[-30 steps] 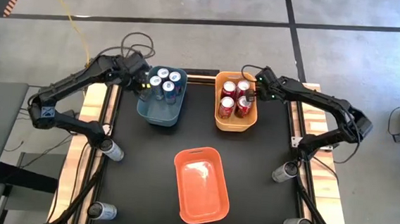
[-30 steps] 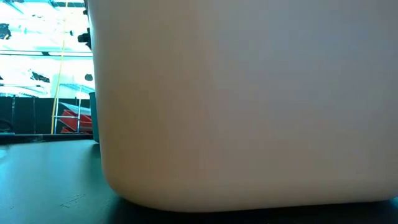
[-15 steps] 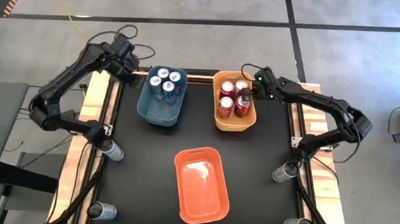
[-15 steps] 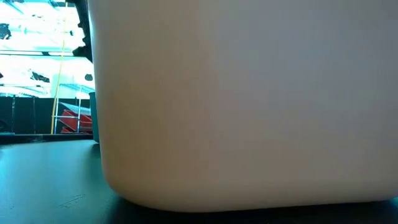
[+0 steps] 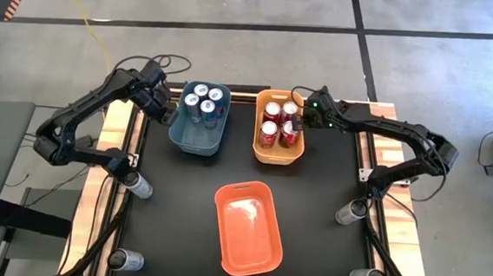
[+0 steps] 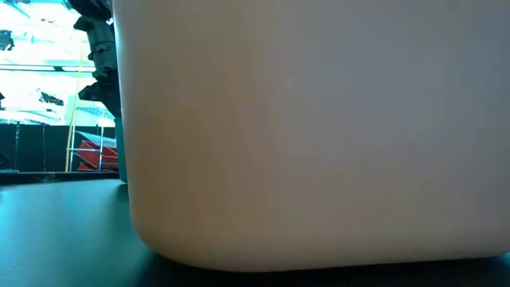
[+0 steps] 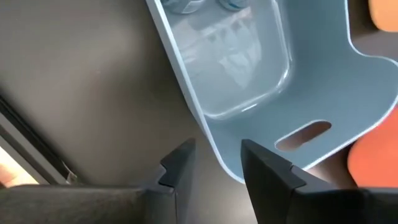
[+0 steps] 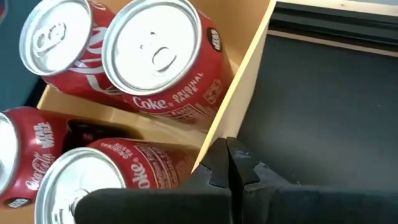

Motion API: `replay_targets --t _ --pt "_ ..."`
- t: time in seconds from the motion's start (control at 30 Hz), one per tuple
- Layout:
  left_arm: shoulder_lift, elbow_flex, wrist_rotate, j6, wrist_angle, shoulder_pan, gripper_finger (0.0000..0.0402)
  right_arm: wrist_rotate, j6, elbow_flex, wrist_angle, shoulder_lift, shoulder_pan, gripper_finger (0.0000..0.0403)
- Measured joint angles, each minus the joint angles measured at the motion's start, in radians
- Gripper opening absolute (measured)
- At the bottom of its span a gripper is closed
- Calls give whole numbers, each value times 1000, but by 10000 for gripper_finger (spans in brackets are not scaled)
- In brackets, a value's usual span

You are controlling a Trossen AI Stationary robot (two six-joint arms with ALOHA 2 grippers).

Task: Sort soda cans
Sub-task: Adjust the yellow bin

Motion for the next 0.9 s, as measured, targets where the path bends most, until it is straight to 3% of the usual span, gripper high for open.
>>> replay_targets --t 0.9 --pt "-9 -31 6 -40 9 -1 118 -31 178 6 436 216 95 1"
